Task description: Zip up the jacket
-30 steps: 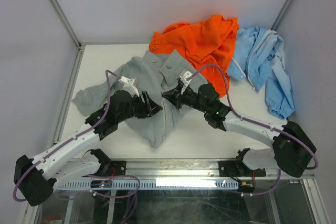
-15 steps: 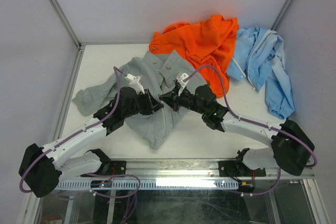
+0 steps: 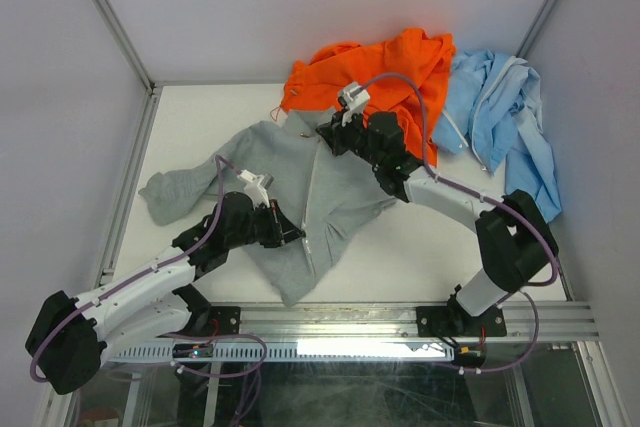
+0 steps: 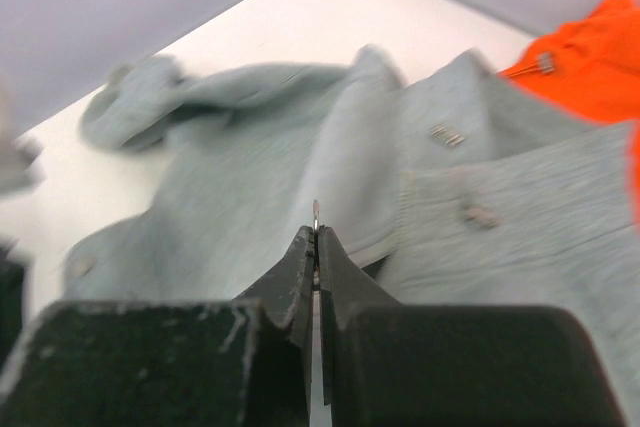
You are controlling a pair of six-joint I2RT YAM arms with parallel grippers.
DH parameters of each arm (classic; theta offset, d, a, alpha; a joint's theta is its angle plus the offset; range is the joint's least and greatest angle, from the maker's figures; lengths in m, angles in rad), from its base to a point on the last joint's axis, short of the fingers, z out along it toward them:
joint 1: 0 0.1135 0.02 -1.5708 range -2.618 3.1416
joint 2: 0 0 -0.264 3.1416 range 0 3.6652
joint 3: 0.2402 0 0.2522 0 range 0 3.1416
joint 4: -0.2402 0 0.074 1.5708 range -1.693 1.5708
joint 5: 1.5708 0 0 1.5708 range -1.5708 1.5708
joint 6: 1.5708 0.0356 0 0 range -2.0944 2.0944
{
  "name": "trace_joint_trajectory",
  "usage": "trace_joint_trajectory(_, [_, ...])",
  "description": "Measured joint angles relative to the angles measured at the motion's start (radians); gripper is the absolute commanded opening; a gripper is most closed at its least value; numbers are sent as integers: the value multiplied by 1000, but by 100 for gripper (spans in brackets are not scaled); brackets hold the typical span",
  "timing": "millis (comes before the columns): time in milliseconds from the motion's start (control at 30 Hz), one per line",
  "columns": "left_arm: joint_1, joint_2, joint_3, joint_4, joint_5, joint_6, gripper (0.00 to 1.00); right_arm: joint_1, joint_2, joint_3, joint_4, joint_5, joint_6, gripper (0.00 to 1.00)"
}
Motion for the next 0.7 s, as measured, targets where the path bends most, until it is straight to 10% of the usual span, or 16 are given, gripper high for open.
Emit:
trace_joint_trajectory(233, [-3, -79, -60, -71, -28, -43, 1, -94, 87, 70, -22, -5, 4, 0])
trace_joint_trajectory(700, [52, 74, 248, -177, -108, 77, 60, -72, -187, -138, 42, -71, 43, 0])
